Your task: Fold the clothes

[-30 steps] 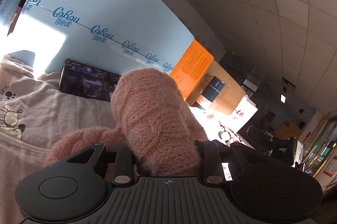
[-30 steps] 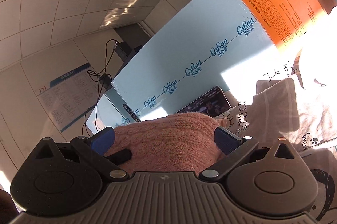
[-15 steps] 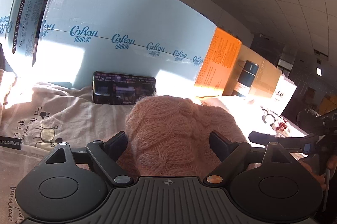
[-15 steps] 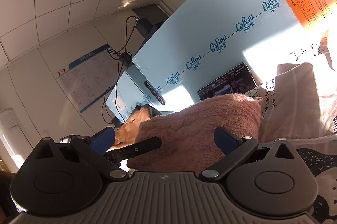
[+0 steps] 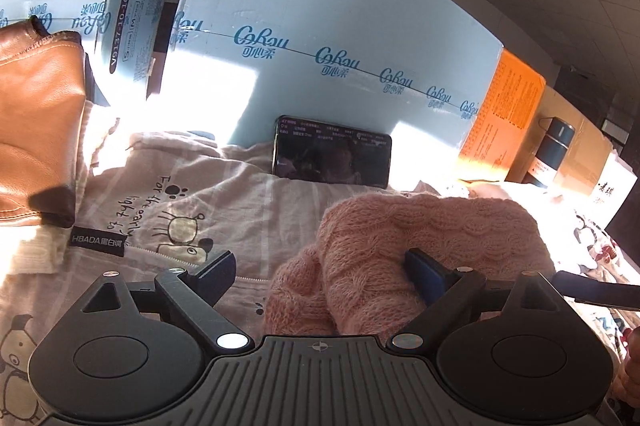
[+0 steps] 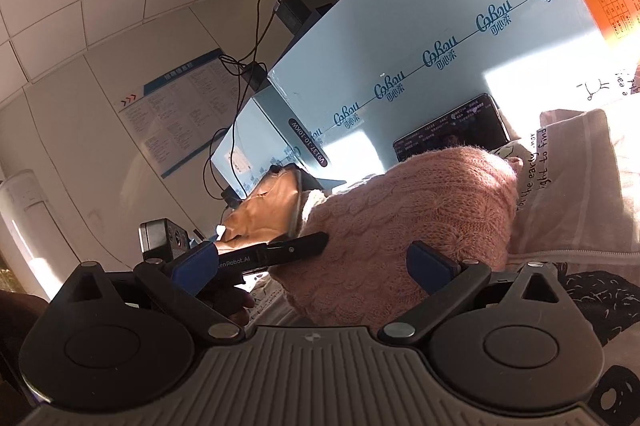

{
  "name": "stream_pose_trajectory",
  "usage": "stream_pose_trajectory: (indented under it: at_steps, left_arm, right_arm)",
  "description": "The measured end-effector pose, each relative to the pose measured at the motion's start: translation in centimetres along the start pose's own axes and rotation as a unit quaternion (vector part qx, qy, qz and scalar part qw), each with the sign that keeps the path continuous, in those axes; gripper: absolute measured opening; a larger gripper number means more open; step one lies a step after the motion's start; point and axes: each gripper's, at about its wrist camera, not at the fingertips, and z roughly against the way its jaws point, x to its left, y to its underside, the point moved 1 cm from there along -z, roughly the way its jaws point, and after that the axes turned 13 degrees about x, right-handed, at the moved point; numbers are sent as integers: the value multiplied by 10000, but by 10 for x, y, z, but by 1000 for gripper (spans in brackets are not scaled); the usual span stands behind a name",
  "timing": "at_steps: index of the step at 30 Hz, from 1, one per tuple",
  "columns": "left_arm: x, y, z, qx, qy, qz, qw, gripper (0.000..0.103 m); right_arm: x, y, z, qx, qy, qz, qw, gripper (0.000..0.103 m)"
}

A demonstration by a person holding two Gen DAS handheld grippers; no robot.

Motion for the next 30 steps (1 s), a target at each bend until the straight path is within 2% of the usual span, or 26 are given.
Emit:
stream_pose_trajectory:
  at_steps: [5, 7, 9, 12, 16, 18, 23, 27, 30]
  left_arm:
    - [-8, -8, -17, 201, 85, -67, 9997, 95]
    - [-6, -10, -26, 333, 112, -40, 9994, 98]
    - [-2, -10, -32, 446, 174, 55, 9988, 99]
    - [2, -9, -28, 408, 250, 169, 9987, 100]
    - [6, -6, -6, 69, 382, 314, 9988, 100]
    - [12, -4, 5, -79, 471, 515, 9975, 100]
    - [29, 0, 9, 65, 761, 1223, 9895, 101]
    - [36, 5, 6, 290, 1111, 1533, 9815, 101]
    - [35, 8, -1, 467, 1255, 1559, 9787, 101]
  right_arm:
    - [-21, -4, -17, 240, 421, -475, 9977, 102]
    - [-31, -5, -21, 236, 519, -763, 9955, 102]
    - [-39, -6, -19, 175, 435, -977, 9941, 102]
    - [-42, -6, -15, 114, 304, -1061, 9938, 102]
    - [-34, -8, 0, -198, -211, -938, 9952, 102]
    - [-31, -9, 10, -493, -253, -914, 9943, 102]
    - [-35, -10, 21, -941, 347, -1179, 9879, 102]
    - [-42, -10, 17, -865, 836, -1368, 9833, 102]
    - [-46, -10, 12, -758, 1130, -1461, 9799, 103]
